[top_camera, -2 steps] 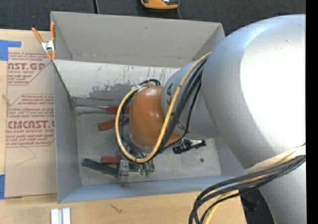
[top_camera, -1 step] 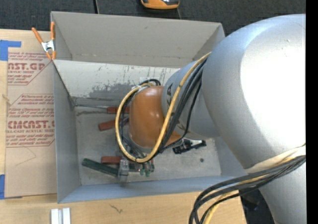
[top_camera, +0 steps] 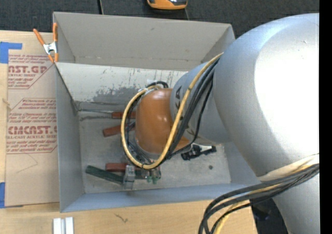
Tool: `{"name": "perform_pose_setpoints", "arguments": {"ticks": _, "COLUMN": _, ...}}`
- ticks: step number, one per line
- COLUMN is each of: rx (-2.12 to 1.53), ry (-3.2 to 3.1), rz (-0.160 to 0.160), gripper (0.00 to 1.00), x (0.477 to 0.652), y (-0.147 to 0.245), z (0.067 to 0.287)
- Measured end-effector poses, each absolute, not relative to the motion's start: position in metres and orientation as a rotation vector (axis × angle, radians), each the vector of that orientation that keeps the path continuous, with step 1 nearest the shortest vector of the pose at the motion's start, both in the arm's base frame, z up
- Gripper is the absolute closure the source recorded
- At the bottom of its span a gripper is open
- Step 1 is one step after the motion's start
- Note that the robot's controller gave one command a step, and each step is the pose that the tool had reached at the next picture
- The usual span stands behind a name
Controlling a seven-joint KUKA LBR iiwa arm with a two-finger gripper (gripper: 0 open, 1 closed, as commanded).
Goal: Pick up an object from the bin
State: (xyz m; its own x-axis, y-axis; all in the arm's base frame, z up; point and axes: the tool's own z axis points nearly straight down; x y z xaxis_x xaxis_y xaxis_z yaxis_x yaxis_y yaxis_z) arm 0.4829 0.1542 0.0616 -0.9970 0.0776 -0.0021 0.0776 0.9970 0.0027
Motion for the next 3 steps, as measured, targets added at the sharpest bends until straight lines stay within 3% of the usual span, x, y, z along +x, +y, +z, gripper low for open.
{"name": "perform_pose_setpoints", "arguments": {"ticks": 3, "rx": 0.120, "ry": 3.142, "rz": 0.001, "gripper": 1.00, "x": 0.483, "y": 0.154, "z": 0.092}}
